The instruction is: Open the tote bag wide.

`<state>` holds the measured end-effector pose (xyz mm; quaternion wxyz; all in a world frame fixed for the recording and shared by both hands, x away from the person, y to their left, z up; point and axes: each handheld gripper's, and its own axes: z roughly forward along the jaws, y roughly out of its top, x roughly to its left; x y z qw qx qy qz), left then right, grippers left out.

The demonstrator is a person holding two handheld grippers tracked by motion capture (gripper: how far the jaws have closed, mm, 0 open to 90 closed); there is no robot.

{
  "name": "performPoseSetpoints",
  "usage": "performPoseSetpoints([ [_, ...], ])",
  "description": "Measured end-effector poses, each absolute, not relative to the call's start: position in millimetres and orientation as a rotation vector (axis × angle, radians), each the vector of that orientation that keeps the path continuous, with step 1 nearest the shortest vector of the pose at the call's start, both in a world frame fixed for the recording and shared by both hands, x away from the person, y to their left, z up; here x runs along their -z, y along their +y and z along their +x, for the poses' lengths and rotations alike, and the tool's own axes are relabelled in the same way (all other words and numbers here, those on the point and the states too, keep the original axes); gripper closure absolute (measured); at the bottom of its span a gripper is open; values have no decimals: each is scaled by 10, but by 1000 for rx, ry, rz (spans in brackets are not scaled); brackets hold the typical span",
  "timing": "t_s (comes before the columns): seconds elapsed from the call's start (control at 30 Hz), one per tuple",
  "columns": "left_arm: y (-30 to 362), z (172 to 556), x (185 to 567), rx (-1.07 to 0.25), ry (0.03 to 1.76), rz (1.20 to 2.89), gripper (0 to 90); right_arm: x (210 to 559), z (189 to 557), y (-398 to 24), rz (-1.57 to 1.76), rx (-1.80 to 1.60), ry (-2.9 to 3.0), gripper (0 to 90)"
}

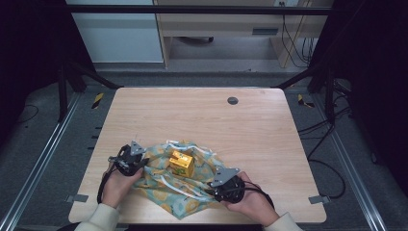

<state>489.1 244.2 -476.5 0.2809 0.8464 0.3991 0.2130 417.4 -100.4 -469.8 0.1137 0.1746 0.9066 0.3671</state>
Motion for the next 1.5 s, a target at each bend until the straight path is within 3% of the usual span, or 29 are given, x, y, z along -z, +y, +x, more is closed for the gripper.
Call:
performPoseSetpoints([
  [0.07,2443,4870,4738,-568,1062,2254,848,4629,4181,-1030,532,-1074,2626,567],
  [0.17,2446,4814,4683,-582,1045,2226,804,4483,4190,-1089,553,-1105,2576,497],
  [0.43,2443,4540,4427,-693,1010,2065,497,4151,4399,-1265,661,-1154,2405,423],
  [0.6,2388,4357,4316,-692,979,2051,448,4193,4747,-1238,787,-1151,2348,372],
  [0.77,2267,4244,4452,-668,954,2157,422,4397,5068,-1107,887,-1100,2369,345],
  [0.83,2248,4272,4517,-665,953,2198,405,4464,5129,-1060,912,-1108,2378,385],
  [0.97,2238,4395,4636,-648,967,2275,450,4572,5159,-970,846,-1069,2462,709],
  [1.1,2248,4537,4719,-646,1013,2287,460,4660,5219,-936,852,-1041,2471,875],
  [1.4,2288,4618,4790,-648,1053,2311,502,4794,5461,-1077,997,-1009,2411,893],
  [1.5,2294,4599,4744,-642,1037,2283,485,4802,5466,-1113,1010,-1016,2408,836],
])
